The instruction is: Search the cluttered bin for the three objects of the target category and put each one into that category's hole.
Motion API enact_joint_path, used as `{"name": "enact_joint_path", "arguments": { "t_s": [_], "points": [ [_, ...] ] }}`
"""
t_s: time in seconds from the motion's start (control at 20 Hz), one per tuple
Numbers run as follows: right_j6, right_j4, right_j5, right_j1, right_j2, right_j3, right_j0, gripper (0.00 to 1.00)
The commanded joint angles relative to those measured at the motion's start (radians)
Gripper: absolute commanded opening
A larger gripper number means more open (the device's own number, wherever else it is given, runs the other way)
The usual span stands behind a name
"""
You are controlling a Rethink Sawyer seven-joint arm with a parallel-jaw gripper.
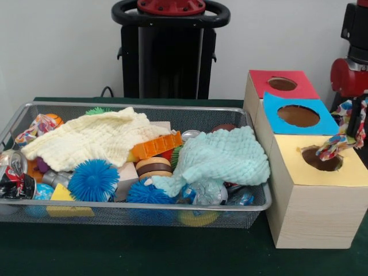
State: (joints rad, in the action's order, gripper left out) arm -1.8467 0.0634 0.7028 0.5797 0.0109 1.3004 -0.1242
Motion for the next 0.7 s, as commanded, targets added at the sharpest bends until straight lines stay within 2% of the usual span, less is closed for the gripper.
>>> {"name": "enact_joint_path", "arguments": {
  "t_s": [0.05, 0.3, 0.7],
  "points": [
    [-0.036, -0.012, 0.037, -0.061, 0.094, -0.043, 0.035, 0.00],
    [0.003, 0.002, 0.013, -0.087, 0.107, -0.051, 0.057, 0.00],
    [0.033, 0.002, 0.059, -0.049, 0.120, -0.011, 0.077, 0.00]
  ]
}}
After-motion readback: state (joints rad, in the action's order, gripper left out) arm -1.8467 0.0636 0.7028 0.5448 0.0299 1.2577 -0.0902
